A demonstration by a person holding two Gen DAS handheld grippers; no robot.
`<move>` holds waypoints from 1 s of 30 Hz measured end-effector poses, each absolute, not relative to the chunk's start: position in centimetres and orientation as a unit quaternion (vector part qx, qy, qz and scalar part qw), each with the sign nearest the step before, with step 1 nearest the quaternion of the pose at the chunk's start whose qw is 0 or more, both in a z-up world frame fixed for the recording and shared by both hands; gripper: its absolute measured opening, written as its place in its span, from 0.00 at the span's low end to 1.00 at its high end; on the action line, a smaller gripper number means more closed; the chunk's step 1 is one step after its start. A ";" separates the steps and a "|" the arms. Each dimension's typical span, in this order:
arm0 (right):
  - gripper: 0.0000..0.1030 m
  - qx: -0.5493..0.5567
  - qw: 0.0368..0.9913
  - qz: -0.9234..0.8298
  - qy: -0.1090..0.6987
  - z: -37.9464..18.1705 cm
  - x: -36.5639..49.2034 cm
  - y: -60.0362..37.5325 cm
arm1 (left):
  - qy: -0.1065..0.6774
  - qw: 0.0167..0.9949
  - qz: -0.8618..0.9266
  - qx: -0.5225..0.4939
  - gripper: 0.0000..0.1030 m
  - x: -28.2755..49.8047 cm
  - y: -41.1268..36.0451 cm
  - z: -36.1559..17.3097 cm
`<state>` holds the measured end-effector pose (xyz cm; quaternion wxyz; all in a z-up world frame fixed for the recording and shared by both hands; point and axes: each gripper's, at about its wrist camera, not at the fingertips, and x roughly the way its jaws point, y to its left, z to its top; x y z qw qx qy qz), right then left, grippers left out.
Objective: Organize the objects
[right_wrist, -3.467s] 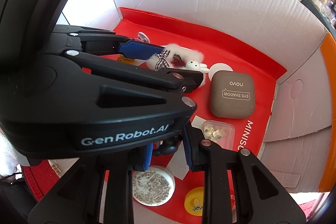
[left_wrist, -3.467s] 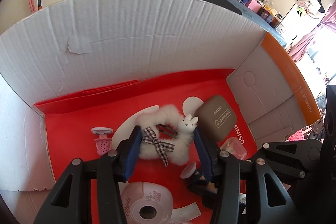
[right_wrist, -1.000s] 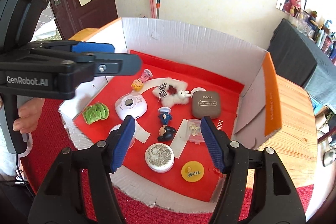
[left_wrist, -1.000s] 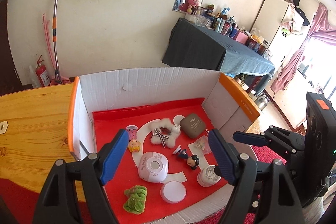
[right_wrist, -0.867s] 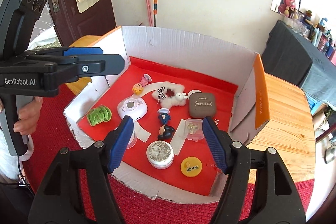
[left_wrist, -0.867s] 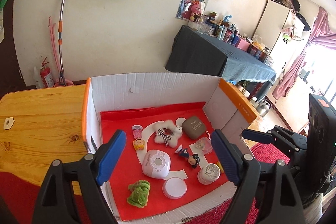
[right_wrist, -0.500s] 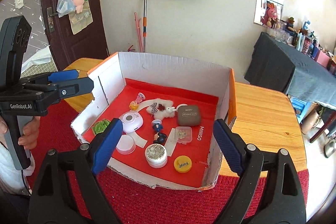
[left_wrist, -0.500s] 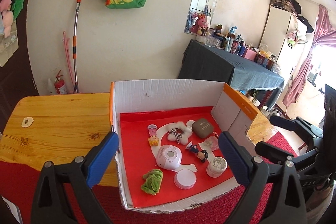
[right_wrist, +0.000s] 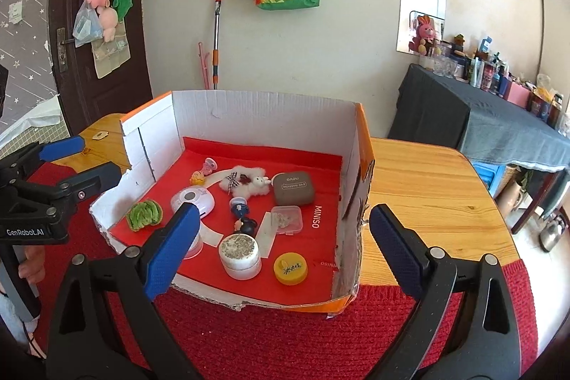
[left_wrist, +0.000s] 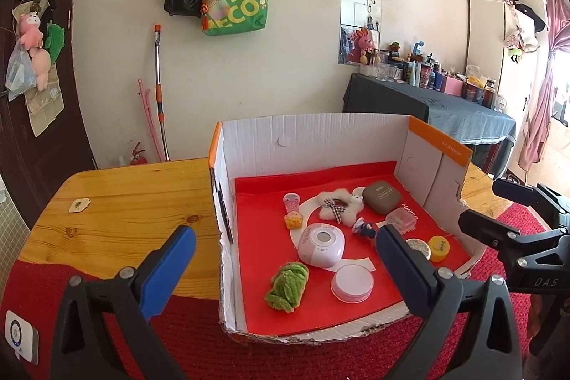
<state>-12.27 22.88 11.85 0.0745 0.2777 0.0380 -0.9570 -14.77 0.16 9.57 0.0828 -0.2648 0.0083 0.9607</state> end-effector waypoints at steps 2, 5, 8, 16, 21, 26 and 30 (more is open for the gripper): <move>0.95 0.283 0.070 -0.956 0.031 11.0 -12.9 22.9 | 0.005 0.077 0.961 -0.267 1.00 -14.9 0.2 8.9; 0.95 0.283 0.058 -0.957 0.033 10.1 -13.3 22.9 | 0.009 0.074 0.961 -0.267 1.00 -14.9 0.5 8.0; 0.95 0.278 0.048 -0.958 0.039 9.5 -13.7 22.4 | 0.015 0.066 0.962 -0.265 1.00 -15.0 0.8 7.2; 0.95 0.301 0.038 -0.952 0.024 8.0 -14.4 23.1 | 0.017 0.060 0.961 -0.271 1.00 -15.1 1.1 6.3; 0.95 0.297 0.026 -0.954 0.036 8.1 -14.0 22.9 | 0.008 0.048 0.959 -0.279 1.00 -15.3 0.7 6.1; 0.99 0.290 0.022 -0.955 0.055 8.2 -13.5 22.3 | 0.009 0.047 0.960 -0.276 1.00 -15.2 0.7 6.1; 0.99 0.292 0.022 -0.955 0.047 8.3 -13.6 22.7 | 0.016 0.049 0.961 -0.270 1.00 -15.0 1.0 6.2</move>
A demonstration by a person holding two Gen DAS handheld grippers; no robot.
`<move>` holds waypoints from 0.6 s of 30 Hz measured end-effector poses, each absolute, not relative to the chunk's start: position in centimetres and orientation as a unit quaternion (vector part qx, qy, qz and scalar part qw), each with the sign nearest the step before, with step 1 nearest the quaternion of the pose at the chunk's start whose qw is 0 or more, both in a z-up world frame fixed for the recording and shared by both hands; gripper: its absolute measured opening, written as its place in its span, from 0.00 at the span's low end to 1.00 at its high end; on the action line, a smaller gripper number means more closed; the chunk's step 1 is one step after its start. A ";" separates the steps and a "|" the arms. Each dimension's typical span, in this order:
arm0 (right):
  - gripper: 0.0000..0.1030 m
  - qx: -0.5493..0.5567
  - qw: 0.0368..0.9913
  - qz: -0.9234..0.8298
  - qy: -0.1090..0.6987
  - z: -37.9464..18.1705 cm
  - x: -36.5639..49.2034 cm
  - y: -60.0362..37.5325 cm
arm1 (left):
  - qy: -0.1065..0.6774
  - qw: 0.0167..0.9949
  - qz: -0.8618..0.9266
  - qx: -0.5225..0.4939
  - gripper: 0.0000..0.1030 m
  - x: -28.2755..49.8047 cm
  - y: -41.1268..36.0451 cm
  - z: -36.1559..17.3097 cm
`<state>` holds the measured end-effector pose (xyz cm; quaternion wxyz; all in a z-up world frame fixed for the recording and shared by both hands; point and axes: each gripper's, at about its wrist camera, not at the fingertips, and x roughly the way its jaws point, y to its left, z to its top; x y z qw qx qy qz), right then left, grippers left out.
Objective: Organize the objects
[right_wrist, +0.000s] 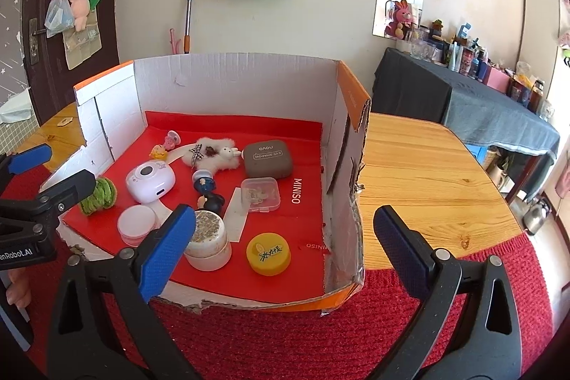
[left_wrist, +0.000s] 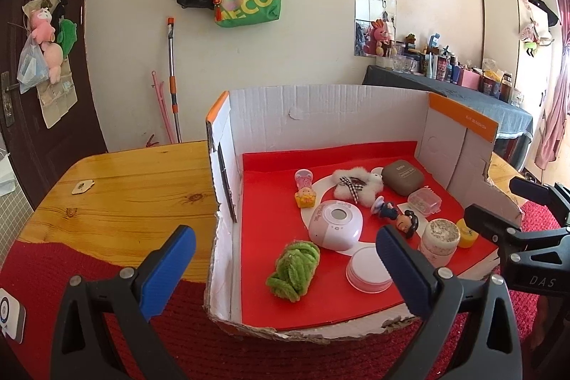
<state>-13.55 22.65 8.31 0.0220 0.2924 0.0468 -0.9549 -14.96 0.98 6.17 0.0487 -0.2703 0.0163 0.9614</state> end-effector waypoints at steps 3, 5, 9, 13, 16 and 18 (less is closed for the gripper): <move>0.99 0.295 0.019 -0.954 0.042 8.3 -13.7 22.8 | 0.015 0.049 0.960 -0.274 1.00 -15.1 1.0 6.1; 0.99 0.295 0.020 -0.954 0.043 8.3 -13.6 22.8 | 0.012 0.049 0.959 -0.278 1.00 -15.2 0.9 6.0; 0.99 0.293 0.018 -0.955 0.047 8.3 -13.5 22.7 | 0.011 0.050 0.959 -0.280 1.00 -15.3 0.9 6.0; 0.99 0.291 0.018 -0.955 0.049 8.3 -13.4 22.6 | 0.013 0.051 0.959 -0.280 1.00 -15.2 0.9 6.0; 1.00 0.291 0.018 -0.955 0.049 8.3 -13.4 22.5 | 0.012 0.051 0.958 -0.281 1.00 -15.2 0.9 5.9; 1.00 0.291 0.018 -0.955 0.049 8.3 -13.4 22.5 | 0.013 0.053 0.958 -0.281 1.00 -15.2 0.9 5.9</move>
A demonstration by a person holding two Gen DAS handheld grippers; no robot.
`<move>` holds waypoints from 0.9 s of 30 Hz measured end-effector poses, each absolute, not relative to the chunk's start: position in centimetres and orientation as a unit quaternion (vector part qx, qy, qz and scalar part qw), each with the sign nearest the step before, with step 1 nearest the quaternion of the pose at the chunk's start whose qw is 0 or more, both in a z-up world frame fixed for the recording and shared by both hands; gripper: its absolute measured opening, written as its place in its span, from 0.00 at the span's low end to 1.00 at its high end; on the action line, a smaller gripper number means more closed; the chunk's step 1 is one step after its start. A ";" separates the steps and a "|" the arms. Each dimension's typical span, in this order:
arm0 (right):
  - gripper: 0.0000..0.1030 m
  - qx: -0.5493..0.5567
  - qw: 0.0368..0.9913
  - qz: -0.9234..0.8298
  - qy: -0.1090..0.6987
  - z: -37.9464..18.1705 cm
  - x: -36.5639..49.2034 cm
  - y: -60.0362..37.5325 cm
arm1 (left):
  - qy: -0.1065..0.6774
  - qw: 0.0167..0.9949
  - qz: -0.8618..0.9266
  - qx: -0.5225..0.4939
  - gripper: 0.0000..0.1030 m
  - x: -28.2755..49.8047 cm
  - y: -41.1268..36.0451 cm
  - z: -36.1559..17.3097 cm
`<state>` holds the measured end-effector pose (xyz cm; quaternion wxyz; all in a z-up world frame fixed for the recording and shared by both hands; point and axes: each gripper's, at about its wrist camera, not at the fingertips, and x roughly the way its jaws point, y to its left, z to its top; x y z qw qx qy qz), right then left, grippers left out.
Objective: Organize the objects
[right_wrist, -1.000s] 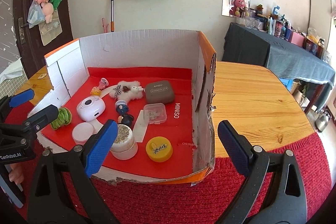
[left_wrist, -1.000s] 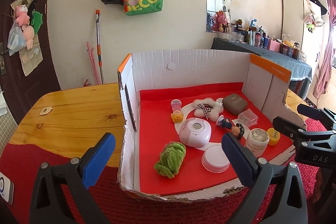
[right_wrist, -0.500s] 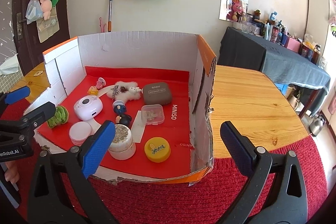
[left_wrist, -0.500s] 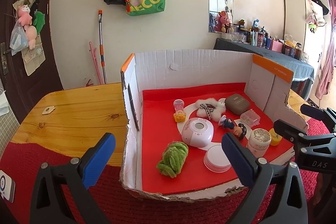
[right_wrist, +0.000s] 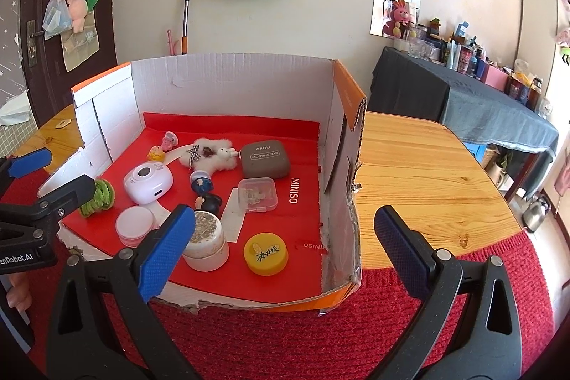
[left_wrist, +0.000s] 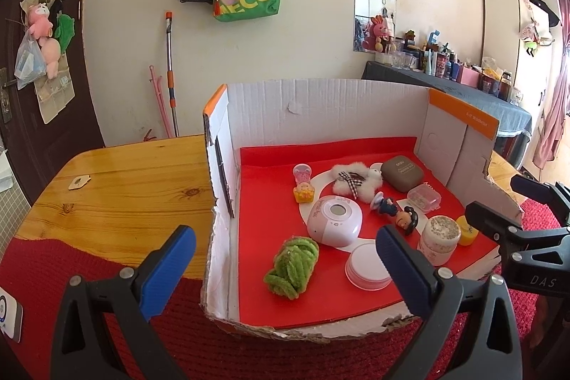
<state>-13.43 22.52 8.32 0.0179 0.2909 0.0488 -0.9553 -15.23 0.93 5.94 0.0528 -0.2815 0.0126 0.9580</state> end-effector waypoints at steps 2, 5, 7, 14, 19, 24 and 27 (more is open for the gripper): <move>1.00 0.291 0.018 -0.955 0.049 8.3 -13.4 22.5 | 0.014 0.054 0.958 -0.282 1.00 -15.2 1.0 5.9; 1.00 0.290 0.018 -0.956 0.048 8.3 -13.4 22.5 | 0.014 0.054 0.958 -0.281 1.00 -15.1 1.0 5.9; 1.00 0.291 0.018 -0.956 0.048 8.3 -13.4 22.5 | 0.013 0.054 0.958 -0.282 1.00 -15.0 1.0 5.9; 1.00 0.290 0.017 -0.956 0.048 8.3 -13.4 22.5 | 0.014 0.054 0.958 -0.281 1.00 -15.1 1.0 5.9; 1.00 0.291 0.017 -0.955 0.048 8.2 -13.4 22.5 | 0.014 0.054 0.958 -0.281 1.00 -15.1 1.0 5.9; 1.00 0.290 0.017 -0.956 0.048 8.2 -13.4 22.4 | 0.013 0.054 0.958 -0.281 1.00 -15.1 1.0 5.9; 1.00 0.291 0.017 -0.956 0.048 8.2 -13.4 22.4 | 0.014 0.054 0.958 -0.281 1.00 -15.1 1.0 5.9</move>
